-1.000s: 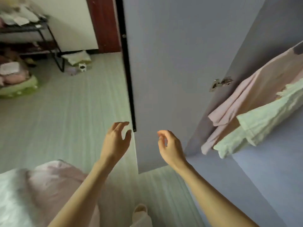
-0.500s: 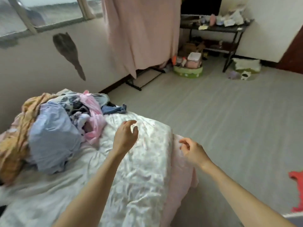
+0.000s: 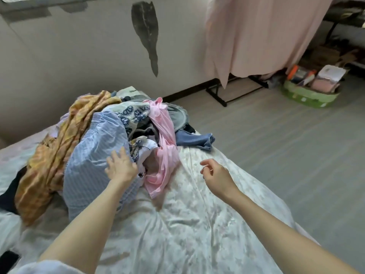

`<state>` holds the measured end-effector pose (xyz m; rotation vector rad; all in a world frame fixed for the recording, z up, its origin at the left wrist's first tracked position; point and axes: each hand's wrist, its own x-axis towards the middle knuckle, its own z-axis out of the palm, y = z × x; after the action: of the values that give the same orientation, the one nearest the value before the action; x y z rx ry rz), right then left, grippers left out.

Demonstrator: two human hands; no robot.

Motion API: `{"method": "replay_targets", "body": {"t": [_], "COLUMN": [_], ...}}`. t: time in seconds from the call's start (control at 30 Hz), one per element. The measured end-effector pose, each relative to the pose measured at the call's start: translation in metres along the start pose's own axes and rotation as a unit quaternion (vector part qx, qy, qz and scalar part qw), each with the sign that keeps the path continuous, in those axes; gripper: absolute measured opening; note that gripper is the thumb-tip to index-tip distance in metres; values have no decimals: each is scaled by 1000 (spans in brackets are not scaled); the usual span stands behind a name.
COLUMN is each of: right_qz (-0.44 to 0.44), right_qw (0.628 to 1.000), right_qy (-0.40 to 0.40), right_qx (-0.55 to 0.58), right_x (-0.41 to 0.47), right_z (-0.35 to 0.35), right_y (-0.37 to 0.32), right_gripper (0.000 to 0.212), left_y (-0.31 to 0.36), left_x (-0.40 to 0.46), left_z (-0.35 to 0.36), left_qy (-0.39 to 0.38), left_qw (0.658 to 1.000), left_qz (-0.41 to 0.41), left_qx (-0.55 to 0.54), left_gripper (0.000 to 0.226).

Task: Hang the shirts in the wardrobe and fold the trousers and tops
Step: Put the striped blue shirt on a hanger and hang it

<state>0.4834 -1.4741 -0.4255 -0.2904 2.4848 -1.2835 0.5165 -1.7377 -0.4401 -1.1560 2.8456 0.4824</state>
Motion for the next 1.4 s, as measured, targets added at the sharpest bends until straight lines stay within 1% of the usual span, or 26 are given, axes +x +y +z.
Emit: {"method": "replay_targets", "body": {"t": [0.1,0.17,0.2,0.23,0.3,0.37,0.43,0.47,0.53,0.6,0.67,0.7,0.73,0.77,0.8,0.87,0.9,0.97,1.0,1.07,1.13,1.17,1.23,1.3,1.33,1.4], "right_qz": [-5,-2,4,11,20,27,47,67,120,198,270,285,288,286,285,301,296,259,235,194,162,148,127,108,104,114], "right_qw": [1000,1000,999,999,999,998,997,994,976,935,878,851,824,805,804,841,864,898,907,925,938,943,946,940,938,930], "right_qy": [-21,-27,-35,-42,-48,-46,-45,-41,-34,-49,-108,-153,-194,-207,-198,-139,-108,-24,4,22,-2,1,2,20,25,74], "right_qx": [-2,2,5,8,12,16,38,74,179,290,379,414,449,476,483,428,392,355,350,326,307,297,298,322,329,342], "right_x": [49,67,73,78,84,89,90,91,90,88,80,76,71,63,54,31,21,-17,-38,-85,-133,-167,-226,-291,-318,-385], "right_z": [32,47,54,60,64,64,61,58,52,42,27,18,10,2,-6,-26,-32,-64,-80,-119,-157,-183,-222,-260,-273,-300], "right_y": [10,19,25,30,38,43,46,46,45,41,37,34,32,31,29,32,35,49,55,67,75,80,80,80,81,86], "right_gripper": [28,27,27,27,26,26,25,24,20,18,42,54,60,57,47,14,8,24,30,34,29,28,35,38,31,13], "left_y": [-32,-51,-60,-68,-78,-77,-61,-47,-16,14,39,50,60,69,77,93,96,111,116,130,147,164,194,230,244,271], "left_x": [56,81,91,100,108,112,99,87,55,16,-27,-48,-70,-91,-109,-140,-147,-173,-182,-199,-215,-236,-274,-330,-354,-416], "left_z": [23,32,36,39,45,49,48,48,49,52,53,53,55,56,57,53,50,40,36,32,32,32,35,34,33,33], "left_qy": [-30,-46,-47,-28,57,120,141,149,151,113,42,5,-34,-75,-111,-170,-195,-249,-250,-229,-259,-296,-349,-387,-404,-449], "left_qw": [992,974,968,965,969,978,985,978,948,915,884,870,858,844,830,808,801,780,780,798,818,810,775,716,691,624], "left_qz": [-21,-28,-33,-27,11,43,92,140,243,293,309,317,330,345,360,379,381,383,374,355,365,397,467,536,553,575], "left_qx": [125,219,246,259,238,167,40,-31,-142,-252,-348,-377,-393,-404,-411,-418,-418,-428,-436,-429,-363,-316,-245,-222,-233,-280], "left_gripper": [83,83,77,64,33,21,15,12,6,5,8,12,15,16,16,14,12,10,13,36,74,90,110,112,104,66]}}
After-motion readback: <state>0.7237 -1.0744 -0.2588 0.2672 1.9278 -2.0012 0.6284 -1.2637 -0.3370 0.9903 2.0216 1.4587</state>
